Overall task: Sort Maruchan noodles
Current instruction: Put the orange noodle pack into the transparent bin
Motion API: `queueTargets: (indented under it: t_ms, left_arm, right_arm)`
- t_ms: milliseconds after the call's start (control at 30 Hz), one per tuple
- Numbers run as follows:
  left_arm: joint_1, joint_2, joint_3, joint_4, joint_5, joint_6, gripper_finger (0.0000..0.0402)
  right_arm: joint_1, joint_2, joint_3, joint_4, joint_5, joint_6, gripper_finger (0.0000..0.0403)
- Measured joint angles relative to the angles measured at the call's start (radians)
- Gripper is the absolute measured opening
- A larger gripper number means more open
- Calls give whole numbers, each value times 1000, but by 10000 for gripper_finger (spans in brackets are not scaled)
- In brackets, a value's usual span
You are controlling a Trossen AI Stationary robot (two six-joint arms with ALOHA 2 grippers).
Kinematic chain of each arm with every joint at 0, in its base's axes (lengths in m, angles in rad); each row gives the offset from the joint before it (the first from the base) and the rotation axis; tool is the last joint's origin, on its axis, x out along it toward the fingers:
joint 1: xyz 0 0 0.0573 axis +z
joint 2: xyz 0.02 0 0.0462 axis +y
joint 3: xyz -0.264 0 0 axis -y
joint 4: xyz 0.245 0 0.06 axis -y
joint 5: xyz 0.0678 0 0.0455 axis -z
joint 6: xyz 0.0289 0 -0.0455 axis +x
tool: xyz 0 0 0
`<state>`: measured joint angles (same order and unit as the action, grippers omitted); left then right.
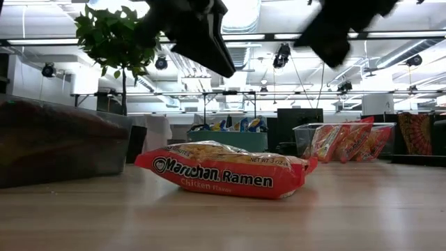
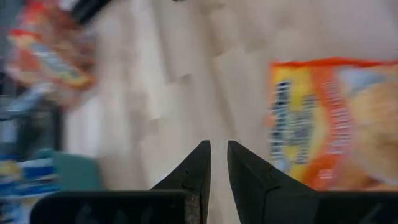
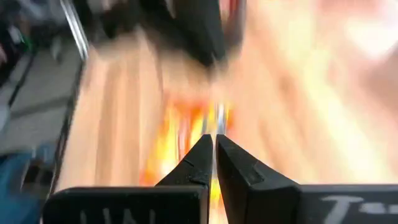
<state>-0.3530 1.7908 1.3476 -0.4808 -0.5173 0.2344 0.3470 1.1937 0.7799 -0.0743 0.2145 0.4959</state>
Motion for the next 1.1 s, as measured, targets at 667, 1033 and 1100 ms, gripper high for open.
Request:
queueTargets:
  t_ms: [667, 1033, 1100]
  left_arm:
    - [13, 127, -80, 209, 400, -150, 37]
    - [97, 181, -88, 260, 115, -137, 37]
    - [114, 175, -88, 254, 12, -119, 37]
  right_arm:
    - [67, 250, -2, -121, -135, 100, 12]
    - [61, 233, -2, -91, -65, 38, 12]
    - [58, 233, -2, -91, -43, 34, 12]
